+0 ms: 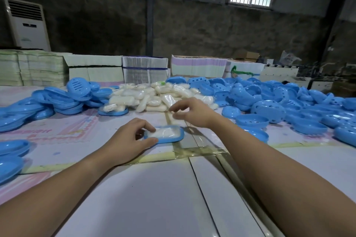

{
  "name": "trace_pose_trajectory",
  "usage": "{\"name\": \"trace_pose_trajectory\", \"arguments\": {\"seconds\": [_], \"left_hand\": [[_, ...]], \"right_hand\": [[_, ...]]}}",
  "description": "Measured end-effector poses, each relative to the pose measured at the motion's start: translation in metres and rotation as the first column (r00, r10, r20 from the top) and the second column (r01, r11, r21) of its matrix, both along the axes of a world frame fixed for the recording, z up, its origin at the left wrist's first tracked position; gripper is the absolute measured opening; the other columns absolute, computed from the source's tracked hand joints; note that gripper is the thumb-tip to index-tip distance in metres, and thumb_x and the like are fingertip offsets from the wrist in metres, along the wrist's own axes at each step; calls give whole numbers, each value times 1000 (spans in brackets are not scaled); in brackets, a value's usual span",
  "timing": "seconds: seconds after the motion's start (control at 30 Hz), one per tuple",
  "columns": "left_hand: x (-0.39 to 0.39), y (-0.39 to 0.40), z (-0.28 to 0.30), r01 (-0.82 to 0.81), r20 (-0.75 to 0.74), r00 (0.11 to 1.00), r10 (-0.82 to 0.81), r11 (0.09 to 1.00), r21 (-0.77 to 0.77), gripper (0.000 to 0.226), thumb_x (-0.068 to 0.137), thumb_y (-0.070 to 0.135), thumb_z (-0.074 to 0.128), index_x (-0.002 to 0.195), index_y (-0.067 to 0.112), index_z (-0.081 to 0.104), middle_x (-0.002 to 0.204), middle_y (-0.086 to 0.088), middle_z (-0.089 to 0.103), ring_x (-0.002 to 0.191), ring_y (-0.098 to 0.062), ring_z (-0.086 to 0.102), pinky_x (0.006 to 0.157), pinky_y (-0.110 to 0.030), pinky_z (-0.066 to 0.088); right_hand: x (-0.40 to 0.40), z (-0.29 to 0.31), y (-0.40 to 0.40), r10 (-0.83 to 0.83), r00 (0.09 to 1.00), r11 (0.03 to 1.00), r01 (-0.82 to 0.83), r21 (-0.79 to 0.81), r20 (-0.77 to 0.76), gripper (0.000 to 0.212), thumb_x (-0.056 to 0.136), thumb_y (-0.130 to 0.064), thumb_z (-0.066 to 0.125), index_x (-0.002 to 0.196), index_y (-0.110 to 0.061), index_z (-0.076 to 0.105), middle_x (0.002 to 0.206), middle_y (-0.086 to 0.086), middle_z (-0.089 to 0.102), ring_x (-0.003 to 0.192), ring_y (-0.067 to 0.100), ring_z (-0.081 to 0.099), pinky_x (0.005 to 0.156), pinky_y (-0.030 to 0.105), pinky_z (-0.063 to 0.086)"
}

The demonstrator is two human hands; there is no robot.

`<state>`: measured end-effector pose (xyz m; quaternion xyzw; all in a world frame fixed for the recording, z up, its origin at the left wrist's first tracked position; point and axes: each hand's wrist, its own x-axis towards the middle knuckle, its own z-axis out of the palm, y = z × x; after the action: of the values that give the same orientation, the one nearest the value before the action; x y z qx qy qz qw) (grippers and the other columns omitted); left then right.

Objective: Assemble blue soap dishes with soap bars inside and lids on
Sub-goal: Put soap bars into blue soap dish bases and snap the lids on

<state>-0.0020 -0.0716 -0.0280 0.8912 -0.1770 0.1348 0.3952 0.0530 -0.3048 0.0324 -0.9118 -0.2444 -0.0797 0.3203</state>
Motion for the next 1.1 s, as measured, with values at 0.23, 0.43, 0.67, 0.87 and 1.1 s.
{"name": "trace_pose_trajectory", "arguments": {"seconds": [0.23,0.43,0.67,0.87,1.1], "left_hand": [[-1,-2,1,6,-36,999,-6,1000,3,18,87,35,76,100,36,64,129,20,54,105,-1,58,86,-19,47],[-2,-4,1,-23,-37,999,23,1000,-1,19,86,33,77,100,35,65,130,18,58,107,-1,59,96,-30,49],[1,0,-2,-1,-45,999,2,1000,7,19,85,34,77,100,35,66,134,16,58,108,2,59,85,-17,44],[2,1,-2,3,-65,998,-2,1000,13,20,83,36,75,101,36,66,133,17,58,109,-2,60,86,-21,46],[2,1,-2,0,-69,998,3,999,44,20,86,35,74,103,38,64,134,18,57,107,0,59,81,-16,45]], "right_hand": [[25,4,-96,-729,621,608,780,-145,288,47,90,-21,53,136,-30,50,139,6,46,131,34,31,102,51,30],[23,-15,-171,-873,469,443,878,-184,135,46,92,-22,57,137,-30,47,155,7,29,143,43,11,110,62,20],[29,-12,-167,-851,469,417,877,-239,235,35,88,-21,60,122,-25,53,141,11,34,136,44,19,103,58,27],[27,-11,-165,-845,467,399,875,-273,261,26,87,-21,62,112,-19,55,135,11,38,133,42,23,102,58,28],[19,-5,-149,-763,587,585,805,-98,272,22,83,-12,56,101,-21,47,90,5,56,97,31,51,77,41,40]]}}
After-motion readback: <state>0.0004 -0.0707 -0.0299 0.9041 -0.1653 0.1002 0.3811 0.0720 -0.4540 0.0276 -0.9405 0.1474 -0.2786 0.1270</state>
